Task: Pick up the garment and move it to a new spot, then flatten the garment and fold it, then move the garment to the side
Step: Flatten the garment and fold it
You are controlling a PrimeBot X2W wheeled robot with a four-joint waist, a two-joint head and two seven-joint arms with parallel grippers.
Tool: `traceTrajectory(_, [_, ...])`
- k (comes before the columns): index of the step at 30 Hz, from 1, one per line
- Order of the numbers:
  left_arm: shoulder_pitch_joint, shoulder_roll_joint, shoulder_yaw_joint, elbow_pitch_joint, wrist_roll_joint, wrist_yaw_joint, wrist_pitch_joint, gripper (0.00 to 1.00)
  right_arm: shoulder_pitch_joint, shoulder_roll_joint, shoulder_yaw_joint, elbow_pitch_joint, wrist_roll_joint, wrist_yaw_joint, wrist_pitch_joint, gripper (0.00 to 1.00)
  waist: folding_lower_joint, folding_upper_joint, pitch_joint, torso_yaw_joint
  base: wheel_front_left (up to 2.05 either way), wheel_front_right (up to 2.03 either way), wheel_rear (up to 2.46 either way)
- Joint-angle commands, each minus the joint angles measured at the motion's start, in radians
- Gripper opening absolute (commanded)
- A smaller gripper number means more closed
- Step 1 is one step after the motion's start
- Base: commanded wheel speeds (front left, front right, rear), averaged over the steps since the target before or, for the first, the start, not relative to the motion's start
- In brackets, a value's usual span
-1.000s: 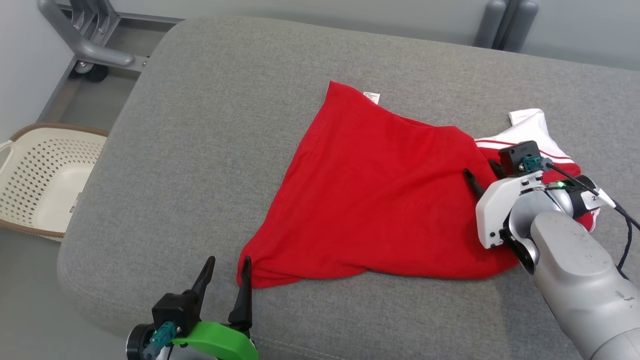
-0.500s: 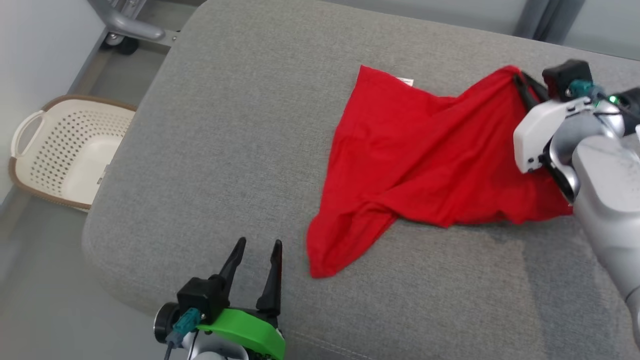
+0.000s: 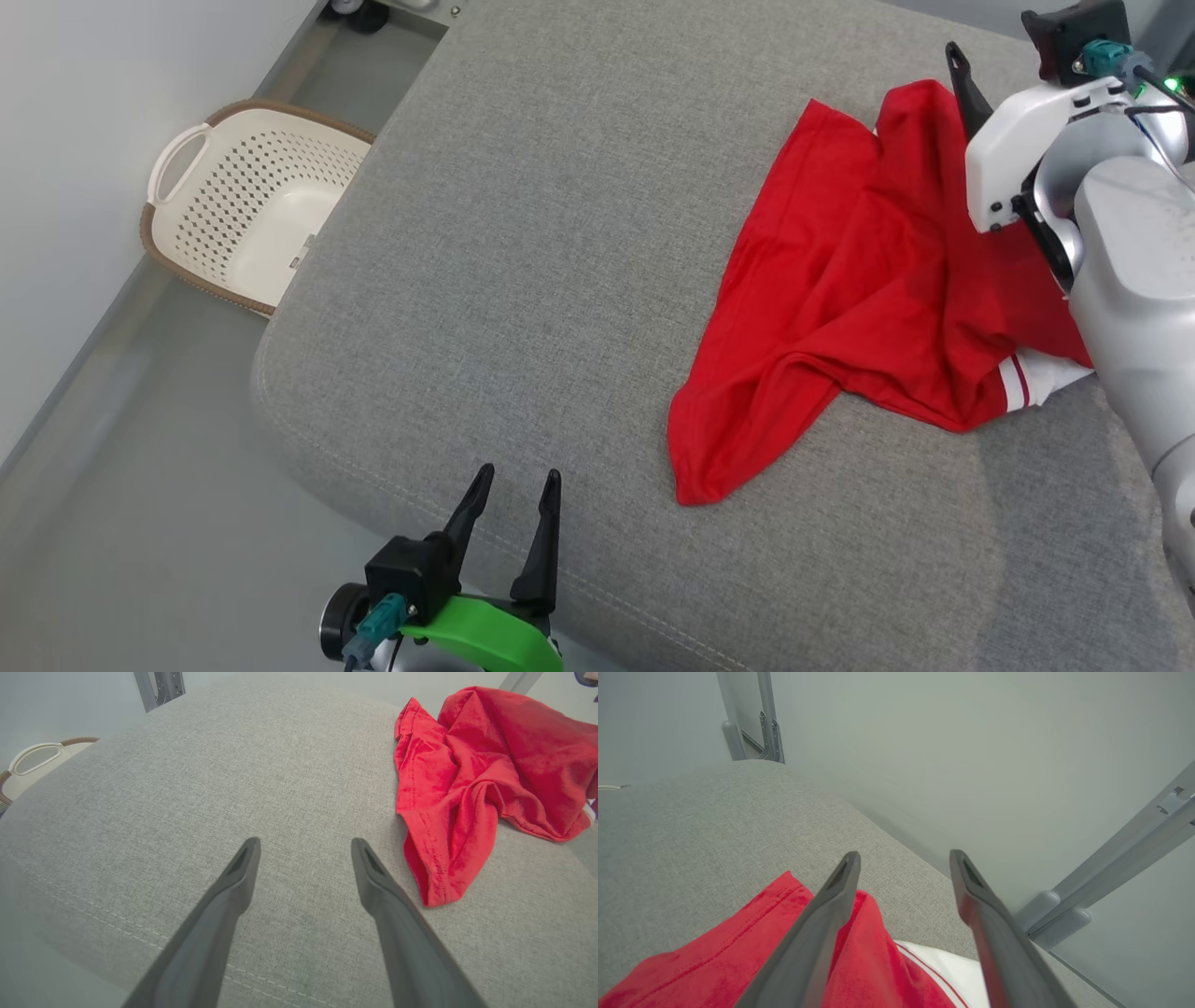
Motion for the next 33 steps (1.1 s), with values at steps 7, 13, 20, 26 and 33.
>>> traceTrajectory(7, [-0.008,0.002,-0.003,0.031,0.016,-0.020,0.000,1.00,0.042,0.006,-0.070,0.084,0.006,-0.002,-0.099,1.00,-0.0001,0.0000,-0.038,-0.014,0.00,0.00,0.00])
traceTrajectory(13, [-0.010,0.002,0.033,0.043,0.036,-0.028,0.000,1.00,0.146,-0.005,-0.108,-0.001,0.088,-0.002,-0.133,1.00,-0.0001,0.0000,-0.082,-0.118,0.00,0.00,0.00])
traceTrajectory(20, [0.018,0.002,0.089,0.060,0.068,-0.049,0.000,1.00,0.436,-0.044,-0.173,-0.258,0.213,-0.002,-0.132,1.00,-0.0001,0.0000,-0.136,-0.228,0.00,0.00,0.00])
traceTrajectory(26, [0.033,0.002,0.102,0.065,0.077,-0.061,0.000,1.00,0.662,-0.046,-0.157,-0.383,0.268,-0.001,-0.132,1.00,-0.0001,0.0000,-0.152,-0.268,0.00,0.00,0.00])
traceTrajectory(33, [0.035,0.002,0.102,0.083,0.087,-0.074,0.000,1.00,0.707,-0.060,-0.066,-0.400,0.317,-0.001,-0.132,1.00,-0.0001,0.0000,-0.154,-0.248,0.00,0.00,0.00])
